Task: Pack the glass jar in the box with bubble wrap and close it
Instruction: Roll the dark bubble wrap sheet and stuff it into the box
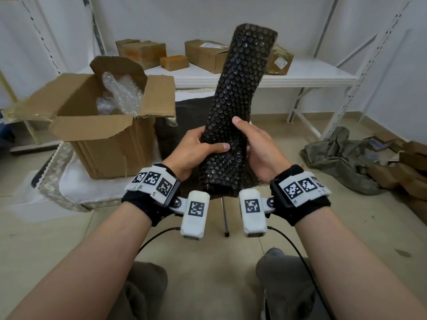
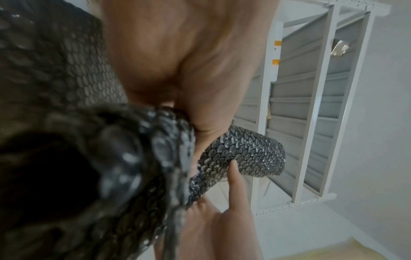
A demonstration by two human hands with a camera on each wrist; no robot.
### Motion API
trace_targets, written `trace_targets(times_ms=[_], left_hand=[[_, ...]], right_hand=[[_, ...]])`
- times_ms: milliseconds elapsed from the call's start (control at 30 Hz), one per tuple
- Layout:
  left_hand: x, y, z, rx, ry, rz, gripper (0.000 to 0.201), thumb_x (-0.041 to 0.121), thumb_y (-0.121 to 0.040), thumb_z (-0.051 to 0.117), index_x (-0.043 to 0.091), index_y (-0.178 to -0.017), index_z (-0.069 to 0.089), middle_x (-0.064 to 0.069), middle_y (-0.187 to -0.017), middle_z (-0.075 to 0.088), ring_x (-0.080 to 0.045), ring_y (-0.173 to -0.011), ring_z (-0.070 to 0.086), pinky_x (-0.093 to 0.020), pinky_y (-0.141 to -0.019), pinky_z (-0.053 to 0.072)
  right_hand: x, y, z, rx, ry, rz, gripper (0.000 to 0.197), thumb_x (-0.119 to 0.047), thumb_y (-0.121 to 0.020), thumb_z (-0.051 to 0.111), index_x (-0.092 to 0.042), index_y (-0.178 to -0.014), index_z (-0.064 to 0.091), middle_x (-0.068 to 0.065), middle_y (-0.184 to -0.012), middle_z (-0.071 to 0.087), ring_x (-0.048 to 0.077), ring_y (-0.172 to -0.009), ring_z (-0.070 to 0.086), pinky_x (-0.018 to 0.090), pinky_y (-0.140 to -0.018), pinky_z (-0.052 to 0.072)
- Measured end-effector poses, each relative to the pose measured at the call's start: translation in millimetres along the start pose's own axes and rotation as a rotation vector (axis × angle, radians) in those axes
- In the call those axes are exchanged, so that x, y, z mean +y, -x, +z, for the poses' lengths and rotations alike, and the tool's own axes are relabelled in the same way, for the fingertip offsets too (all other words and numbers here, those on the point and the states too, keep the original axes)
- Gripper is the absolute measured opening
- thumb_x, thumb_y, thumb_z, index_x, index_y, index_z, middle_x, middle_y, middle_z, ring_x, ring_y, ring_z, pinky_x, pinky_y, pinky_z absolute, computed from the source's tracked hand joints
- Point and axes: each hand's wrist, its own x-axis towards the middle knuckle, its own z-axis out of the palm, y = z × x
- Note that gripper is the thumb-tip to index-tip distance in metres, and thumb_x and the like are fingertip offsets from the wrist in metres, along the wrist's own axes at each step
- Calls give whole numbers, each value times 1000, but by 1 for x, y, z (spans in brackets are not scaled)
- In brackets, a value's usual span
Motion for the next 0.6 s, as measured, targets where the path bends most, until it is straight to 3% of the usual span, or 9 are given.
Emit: trace_targets(times_ms=[67,133,400,467,533,600], left_hand=[[8,1,-2,30,10,35,32,9,-80,76,15,-110,66,-2,-106,74,-14,-97,71,-28,-87,56],[17,3,-6,56,14,53,39,12,-80,77,12,-117,64,-3,-110,73,-16,-100,70,-33,-92,55],[44,16,-26,142,-74,59,57,23,-76,79,18,-128,56,1,-116,69,-16,-105,67,-38,-98,52],[54,22,-32,170,-116,53,53,26,-78,77,19,-126,56,2,-113,69,-15,-103,67,-35,-95,52],[68,26,-39,167,-189,48,48,29,-81,75,20,-123,55,6,-107,66,-12,-99,65,-25,-85,52],[87,33,-51,170,-270,57,52,41,-80,73,24,-125,53,8,-108,63,-9,-98,62,-24,-81,52]], right_hand=[[0,2,2,-56,2,10,42,-39,-92,64,-12,-124,63,4,-116,73,16,-105,71,30,-86,56],[-2,4,5,-90,-4,1,41,-38,-93,63,-11,-124,63,7,-117,72,20,-108,69,35,-93,55],[-9,8,36,-151,-84,-38,34,-27,-95,62,-6,-122,63,17,-114,72,30,-107,69,46,-98,53],[-12,8,46,-162,-104,-25,36,-26,-95,62,-4,-123,62,19,-115,70,33,-108,68,49,-99,52],[-13,10,56,-185,-150,-13,39,-26,-95,62,-3,-126,61,21,-119,68,35,-112,66,50,-101,49],[-16,11,70,-205,-182,-11,37,-26,-95,62,-5,-125,61,21,-121,67,34,-113,65,50,-102,49]])
